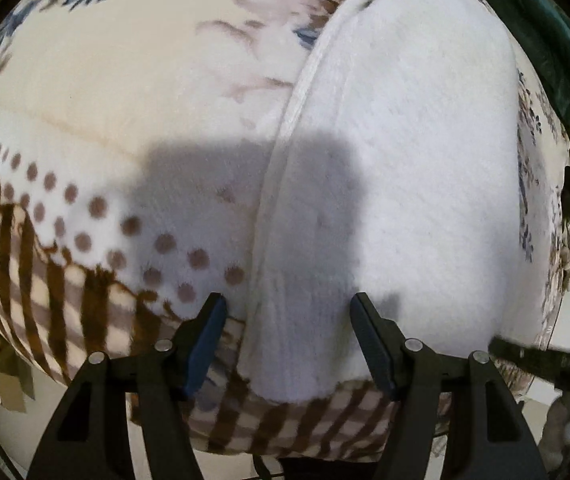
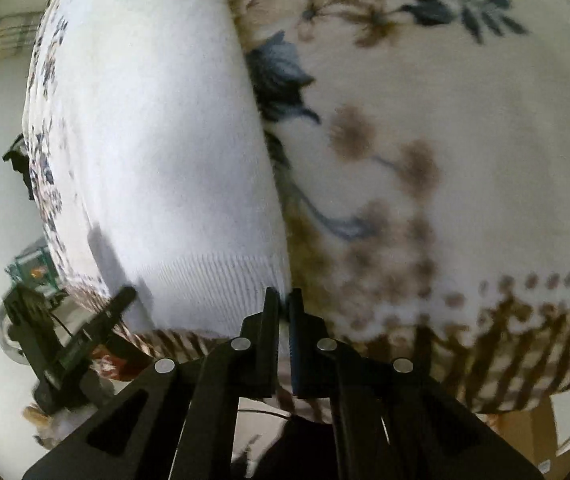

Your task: Fold small clothes

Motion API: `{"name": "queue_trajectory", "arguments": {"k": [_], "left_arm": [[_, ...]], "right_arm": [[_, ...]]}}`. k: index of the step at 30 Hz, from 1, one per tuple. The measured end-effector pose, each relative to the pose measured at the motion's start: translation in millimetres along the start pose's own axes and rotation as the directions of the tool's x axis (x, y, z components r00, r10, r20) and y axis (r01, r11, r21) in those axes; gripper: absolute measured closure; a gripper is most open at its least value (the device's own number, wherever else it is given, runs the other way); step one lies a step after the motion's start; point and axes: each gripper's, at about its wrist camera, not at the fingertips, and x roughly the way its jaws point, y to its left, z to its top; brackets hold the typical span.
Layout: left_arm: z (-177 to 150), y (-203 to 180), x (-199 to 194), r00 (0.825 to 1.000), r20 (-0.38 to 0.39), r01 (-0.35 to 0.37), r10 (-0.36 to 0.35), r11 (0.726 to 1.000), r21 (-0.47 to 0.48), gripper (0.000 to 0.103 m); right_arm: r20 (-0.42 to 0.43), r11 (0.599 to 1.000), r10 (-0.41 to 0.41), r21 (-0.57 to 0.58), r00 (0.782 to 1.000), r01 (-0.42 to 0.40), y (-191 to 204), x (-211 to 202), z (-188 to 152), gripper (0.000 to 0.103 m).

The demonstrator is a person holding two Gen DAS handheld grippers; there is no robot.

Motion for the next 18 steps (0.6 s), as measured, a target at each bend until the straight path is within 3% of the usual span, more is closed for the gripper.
{"name": "queue_trajectory", "arguments": {"k": [1,2,3,7,11,12,13,14,15,16,18], "left_arm": [[3.1,-6.6,2.4,1.0,0.017,-0.01,0.01,1.0,0.0,0.051],[4.8,-5.5,0.9,0.999,0.037,-0.01,0.01,1.0,-0.002,0.068],[4.3,-1.9,-0.4,0.999,0.049,0.0,0.0,1.0,-0.008,0.093],[-4.8,16.6,-7.2,0.997,0.067,0.035,-0.033,0.999,-0.023,0.094],[2.0,24.4,-23.1,0.998,-0.006,0.056,-0.056,0.998,-0.022,0.093],[7.6,27.0,-30.3,0.995,-0.032,0.094,-0.095,0.995,-0.04,0.091],[11.9,27.0,-38.8,0.992,-0.044,0.12,-0.122,0.992,-0.046,0.081],[20.7,26.4,-48.3,0.99,-0.037,0.132,-0.133,0.99,-0.043,0.074],[33.0,24.4,-58.7,0.988,-0.014,0.155,-0.155,0.987,-0.034,0.053],[49.3,21.4,-68.4,0.984,0.017,0.178,-0.177,0.984,-0.026,0.035],[85.2,12.1,-79.9,0.968,0.088,0.239,-0.237,0.971,-0.016,0.033]], "right_arm": [[-0.003,1.0,-0.018,-0.009,1.0,0.018,2.0,1.1,-6.8,0.101],[-0.005,0.999,-0.036,-0.021,0.999,0.036,1.4,2.9,-12.7,0.101],[-0.008,0.998,-0.058,-0.024,0.998,0.057,0.9,6.9,-15.9,0.101],[-0.043,0.998,-0.057,0.009,0.997,0.057,-13.1,20.1,-21.8,0.101],[-0.1,0.995,-0.097,-0.015,0.99,0.096,1.9,23.7,-6.7,0.099],[-0.121,0.996,-0.084,-0.009,0.989,0.084,4.2,20.7,-0.7,0.093],[-0.144,0.998,-0.062,-0.001,0.988,0.063,7.8,18.4,6.2,0.089],[-0.153,1.0,-0.029,0.007,0.988,0.031,9.7,12.3,13.3,0.077],[-0.147,1.0,0.0,0.018,0.989,0.003,12.6,3.2,22.0,0.055],[-0.126,0.999,0.024,0.026,0.992,-0.021,14.7,-6.7,31.0,0.048],[-0.075,0.997,0.069,0.031,0.995,-0.067,22.2,-29.5,56.0,0.045]]}}
